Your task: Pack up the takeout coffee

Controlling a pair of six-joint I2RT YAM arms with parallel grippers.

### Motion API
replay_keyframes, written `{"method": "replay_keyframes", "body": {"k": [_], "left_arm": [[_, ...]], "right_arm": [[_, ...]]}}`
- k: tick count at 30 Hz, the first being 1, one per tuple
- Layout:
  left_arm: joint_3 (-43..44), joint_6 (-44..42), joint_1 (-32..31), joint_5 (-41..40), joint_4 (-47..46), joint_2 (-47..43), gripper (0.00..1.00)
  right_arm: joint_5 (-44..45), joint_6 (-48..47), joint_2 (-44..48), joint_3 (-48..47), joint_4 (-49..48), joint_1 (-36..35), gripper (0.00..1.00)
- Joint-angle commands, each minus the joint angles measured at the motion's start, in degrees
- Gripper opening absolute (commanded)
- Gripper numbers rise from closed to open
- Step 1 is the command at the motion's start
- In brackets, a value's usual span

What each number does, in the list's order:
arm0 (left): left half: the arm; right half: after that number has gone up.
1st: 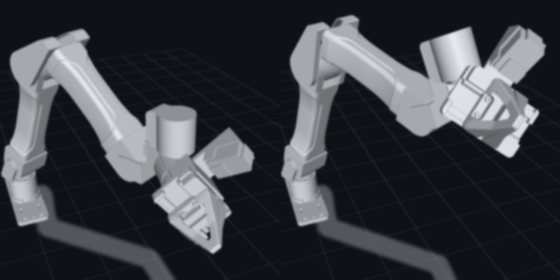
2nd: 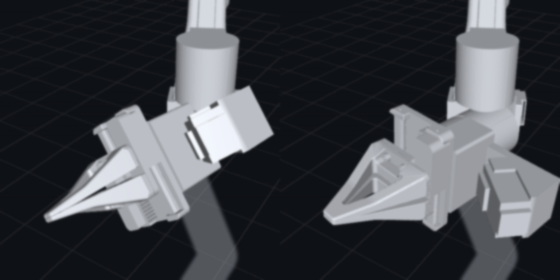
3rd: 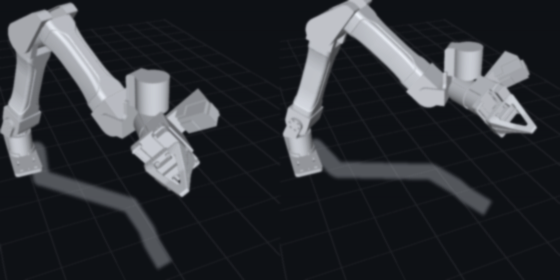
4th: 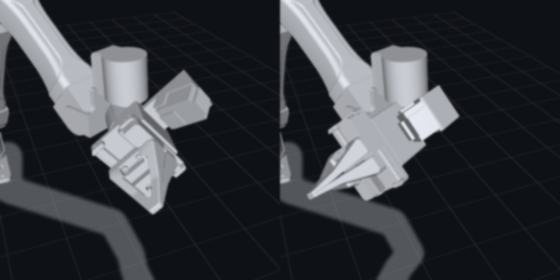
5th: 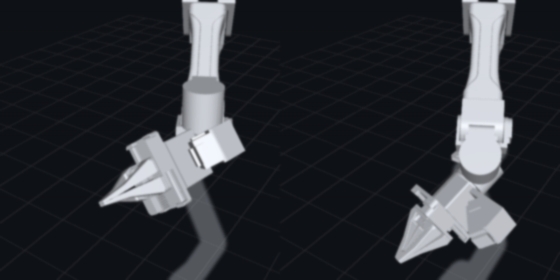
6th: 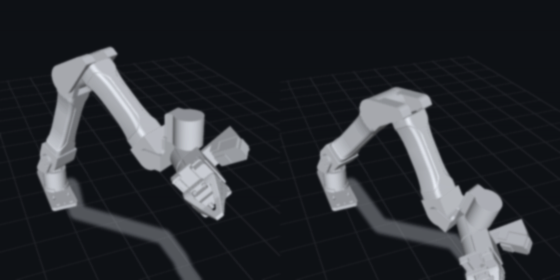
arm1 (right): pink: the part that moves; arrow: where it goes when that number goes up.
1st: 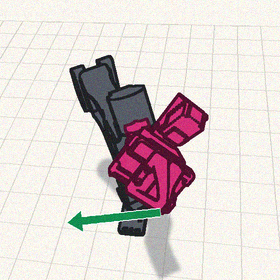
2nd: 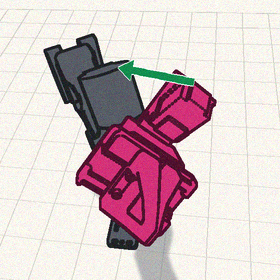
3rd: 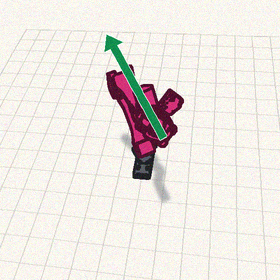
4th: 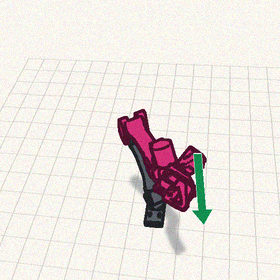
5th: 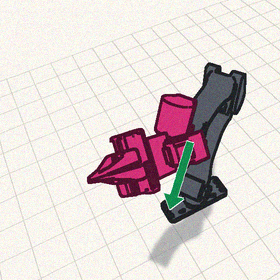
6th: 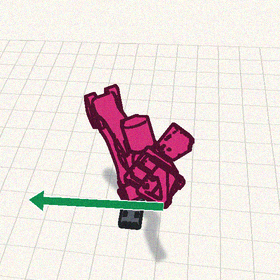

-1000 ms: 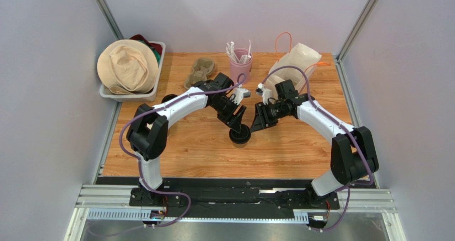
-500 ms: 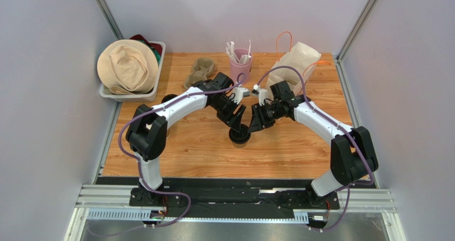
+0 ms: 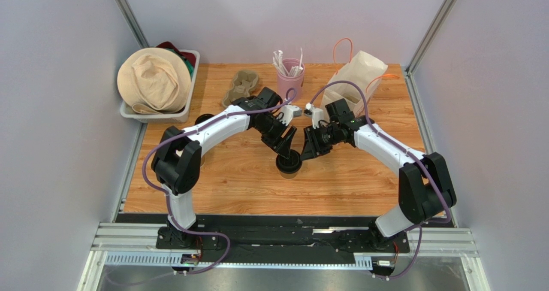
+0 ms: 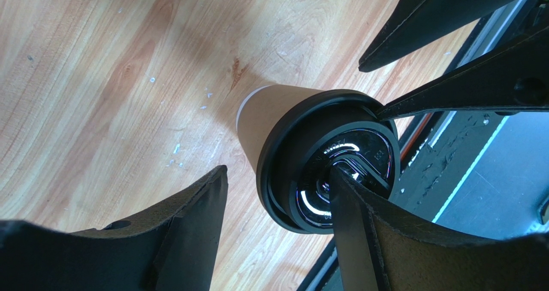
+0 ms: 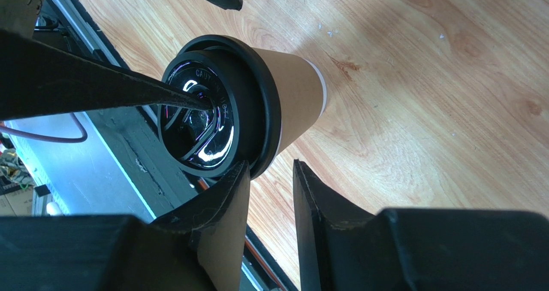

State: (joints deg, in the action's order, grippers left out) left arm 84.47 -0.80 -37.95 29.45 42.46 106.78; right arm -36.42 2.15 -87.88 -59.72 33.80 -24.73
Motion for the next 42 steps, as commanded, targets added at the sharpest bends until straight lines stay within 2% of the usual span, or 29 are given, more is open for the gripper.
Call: {"method": "replay_keyframes", "body": {"k": [1,6,12,19,37,42], "left_arm": [[-2.1,-3.2,-0.9,-9.4,-0.4,1.8,0.66],[-2.2,-3.2,-1.7,-11.1,-0.4,2.2,0.66],[-2.5,-3.2,-2.0,-12.0,-0.4,2.6,0.63],[-2.4,-3.2,-2.3,-13.0,-0.4,2.8,0.63],[-3.1,-4.0,-4.1,-16.9,0.2,2.7,0.60],[-3.3,-4.3,-4.1,-17.5,0.2,2.5,0.60]], "right_arm": [[0.4,0.2,0.2,0.2,-2.8,-1.5,0.32],[-0.8,0.5,-0.9,0.0,-2.7,-2.2,0.27],[-0.8,0.6,-1.8,0.7,-3.1,-2.3,0.29],[4.9,-0.3,-2.6,1.2,-2.9,-3.5,0.33],[16.9,-5.6,-6.7,-0.4,2.7,-10.8,0.33],[18.3,-6.8,-4.2,-1.3,2.6,-11.3,0.33]]}}
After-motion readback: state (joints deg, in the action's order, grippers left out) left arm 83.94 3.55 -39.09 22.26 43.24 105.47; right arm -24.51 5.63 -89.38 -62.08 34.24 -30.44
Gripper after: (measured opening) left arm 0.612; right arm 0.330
